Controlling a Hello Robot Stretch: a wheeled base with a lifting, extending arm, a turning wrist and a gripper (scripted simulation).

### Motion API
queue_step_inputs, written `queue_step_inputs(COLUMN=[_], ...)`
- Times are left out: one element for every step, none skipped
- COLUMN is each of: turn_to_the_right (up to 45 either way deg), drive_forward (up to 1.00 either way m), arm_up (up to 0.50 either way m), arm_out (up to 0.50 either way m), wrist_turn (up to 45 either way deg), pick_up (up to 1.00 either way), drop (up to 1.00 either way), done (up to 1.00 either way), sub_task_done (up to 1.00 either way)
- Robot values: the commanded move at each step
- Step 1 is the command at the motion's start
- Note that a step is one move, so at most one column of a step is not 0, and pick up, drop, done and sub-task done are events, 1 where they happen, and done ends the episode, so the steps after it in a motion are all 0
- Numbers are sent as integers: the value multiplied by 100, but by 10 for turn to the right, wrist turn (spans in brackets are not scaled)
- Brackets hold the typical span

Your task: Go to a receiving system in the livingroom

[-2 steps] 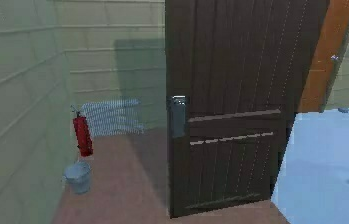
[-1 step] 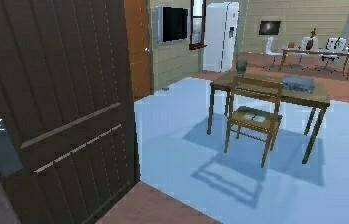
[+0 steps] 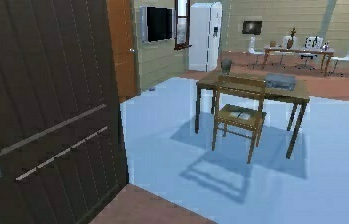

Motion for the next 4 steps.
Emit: queue_step_inputs(turn_to_the_right=[0,0,-90,0], drive_forward=[100,65,0,40], arm_up=[0,0,0,0], arm_out=[0,0,0,0], wrist_turn=[0,0,0,0], pick_up=[0,0,0,0], drop=[0,0,0,0], done=[0,0,0,0], sub_task_done=[0,0,0,0])
